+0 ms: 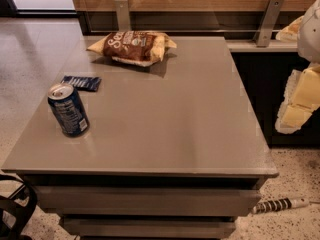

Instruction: Pick brown chip bag

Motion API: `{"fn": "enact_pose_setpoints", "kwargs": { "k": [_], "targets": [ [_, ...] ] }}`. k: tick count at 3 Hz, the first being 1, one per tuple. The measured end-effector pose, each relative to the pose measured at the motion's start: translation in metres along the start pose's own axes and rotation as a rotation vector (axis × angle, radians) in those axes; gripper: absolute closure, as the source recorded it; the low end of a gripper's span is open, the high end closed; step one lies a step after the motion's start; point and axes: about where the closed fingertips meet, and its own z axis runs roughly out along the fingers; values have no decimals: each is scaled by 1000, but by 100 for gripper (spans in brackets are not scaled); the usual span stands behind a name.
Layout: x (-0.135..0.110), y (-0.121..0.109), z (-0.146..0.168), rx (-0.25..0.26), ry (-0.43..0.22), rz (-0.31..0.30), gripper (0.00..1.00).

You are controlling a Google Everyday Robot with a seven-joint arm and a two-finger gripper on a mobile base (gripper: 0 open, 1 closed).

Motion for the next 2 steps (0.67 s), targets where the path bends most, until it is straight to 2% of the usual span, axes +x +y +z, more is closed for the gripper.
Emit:
{"fn": "enact_pose_setpoints", "kwargs": {
  "k": [1,2],
  "targets": [
    [0,0,0,0,0,0,0],
    [-17,-22,11,50,-54,0,0]
  ]
}}
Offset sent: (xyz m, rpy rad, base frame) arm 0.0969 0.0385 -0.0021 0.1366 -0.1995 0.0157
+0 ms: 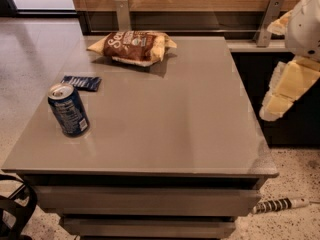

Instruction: Pick brown chip bag

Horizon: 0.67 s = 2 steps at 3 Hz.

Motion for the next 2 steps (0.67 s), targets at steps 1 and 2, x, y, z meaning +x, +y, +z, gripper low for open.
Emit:
{"fn": "enact_pose_setpoints", "kwargs": {
  "k": [1,2],
  "targets": [
    [-26,-25,25,56,-79,4,0],
    [-57,-54,47,151,-172,6,0]
  ]
}}
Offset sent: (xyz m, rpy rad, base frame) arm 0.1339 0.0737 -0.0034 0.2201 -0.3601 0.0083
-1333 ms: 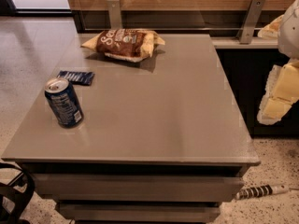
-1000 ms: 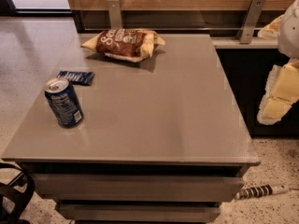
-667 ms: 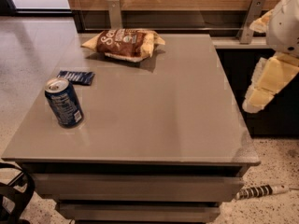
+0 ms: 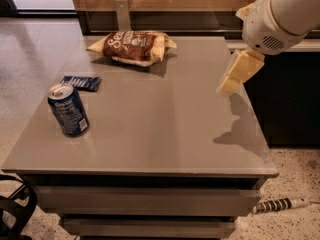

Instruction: Pick brown chip bag

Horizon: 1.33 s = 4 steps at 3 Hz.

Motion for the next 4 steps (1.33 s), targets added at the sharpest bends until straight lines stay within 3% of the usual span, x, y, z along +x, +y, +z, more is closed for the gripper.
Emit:
{"fn": "enact_pose_setpoints", "kwargs": {
  "k": [1,2,4],
  "targets": [
    [-31,-9,36,66,-75,15,0],
    [-66,-31,60,179,-169,41,0],
    [-73,-37,76,201,-151,25,0]
  ]
}}
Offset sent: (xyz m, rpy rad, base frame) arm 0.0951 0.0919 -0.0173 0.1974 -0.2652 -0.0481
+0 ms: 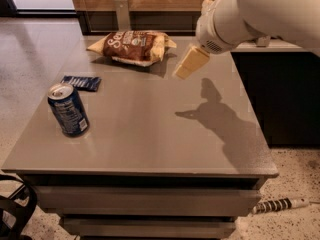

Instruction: Pick brown chip bag

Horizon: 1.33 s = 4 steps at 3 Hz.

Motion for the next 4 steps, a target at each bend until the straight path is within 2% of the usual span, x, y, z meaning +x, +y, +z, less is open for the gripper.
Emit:
{"fn": "enact_pose_setpoints", "kwargs": {
  "k": [1,2,4],
  "targets": [
    [-3,-13,40,30,-15,-16,0],
    [-9,-22,88,12,-61,-44,0],
    [-24,-37,142,-26,-110,-86,0]
  ]
}}
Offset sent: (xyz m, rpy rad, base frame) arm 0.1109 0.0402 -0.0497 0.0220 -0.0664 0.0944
